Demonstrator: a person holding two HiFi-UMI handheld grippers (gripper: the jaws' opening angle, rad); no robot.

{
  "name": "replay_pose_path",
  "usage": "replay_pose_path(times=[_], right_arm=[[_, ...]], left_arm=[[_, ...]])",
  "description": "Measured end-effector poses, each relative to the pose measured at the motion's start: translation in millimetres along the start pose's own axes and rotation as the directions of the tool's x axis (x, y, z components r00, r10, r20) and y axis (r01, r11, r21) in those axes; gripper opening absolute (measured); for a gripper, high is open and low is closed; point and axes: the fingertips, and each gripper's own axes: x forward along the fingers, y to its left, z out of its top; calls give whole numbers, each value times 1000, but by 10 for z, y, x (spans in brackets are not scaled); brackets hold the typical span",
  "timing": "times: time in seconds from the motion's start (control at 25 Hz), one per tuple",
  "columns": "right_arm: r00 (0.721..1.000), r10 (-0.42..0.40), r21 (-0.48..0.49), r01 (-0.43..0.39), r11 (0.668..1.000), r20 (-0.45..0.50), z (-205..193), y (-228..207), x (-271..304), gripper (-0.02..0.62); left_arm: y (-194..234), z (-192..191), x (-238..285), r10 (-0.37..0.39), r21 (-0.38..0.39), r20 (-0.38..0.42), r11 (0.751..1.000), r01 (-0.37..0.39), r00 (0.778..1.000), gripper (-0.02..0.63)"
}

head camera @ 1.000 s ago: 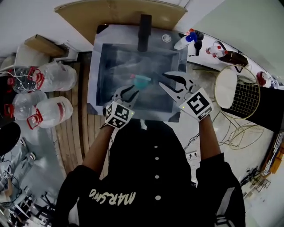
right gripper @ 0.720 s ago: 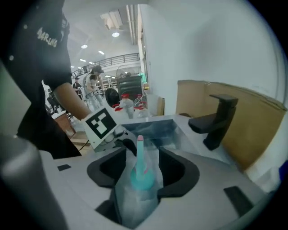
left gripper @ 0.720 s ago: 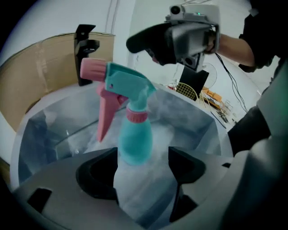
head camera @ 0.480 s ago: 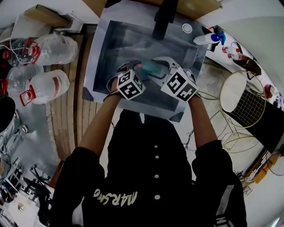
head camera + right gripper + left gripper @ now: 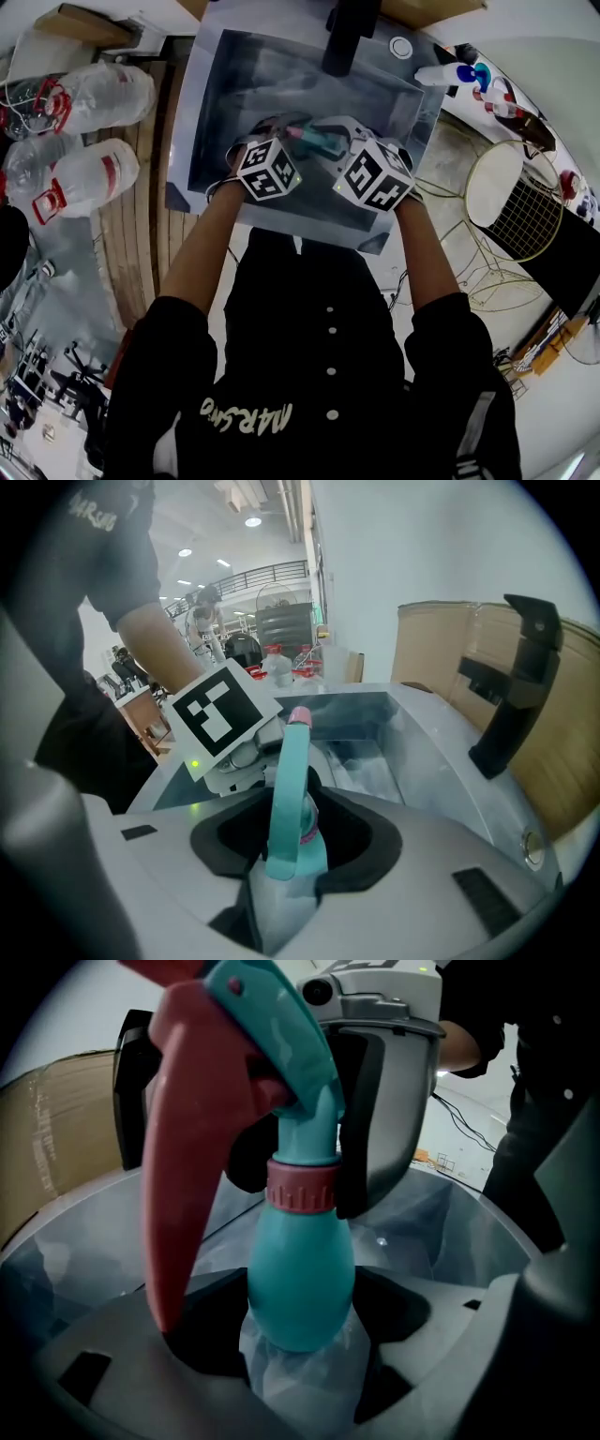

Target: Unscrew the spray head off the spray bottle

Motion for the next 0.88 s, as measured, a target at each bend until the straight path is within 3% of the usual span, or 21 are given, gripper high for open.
replay_pose_path(times=[0.2, 0.44, 0.64, 0.84, 0.88], right_arm=[[999, -52, -4, 52, 999, 12, -9, -37, -2, 155], [982, -178, 164, 166, 972, 61, -32, -116, -35, 150], [979, -204, 101, 200, 975, 29, -36, -87, -40, 152], [982, -176, 24, 175, 984, 63, 167, -60, -69, 144], [983, -170, -10, 171, 985, 62, 196, -54, -72, 119]], left_arm=[[23, 15, 7, 8, -13, 43, 1000, -8, 999, 362], [42, 22, 12, 14, -27, 63, 1000, -12, 998, 362], [33, 13, 13, 16, -18, 60, 1000, -15, 998, 362], [26, 17, 17, 7, -11, 57, 1000, -7, 998, 362], [20, 21, 18, 2, -6, 57, 1000, -2, 998, 362]])
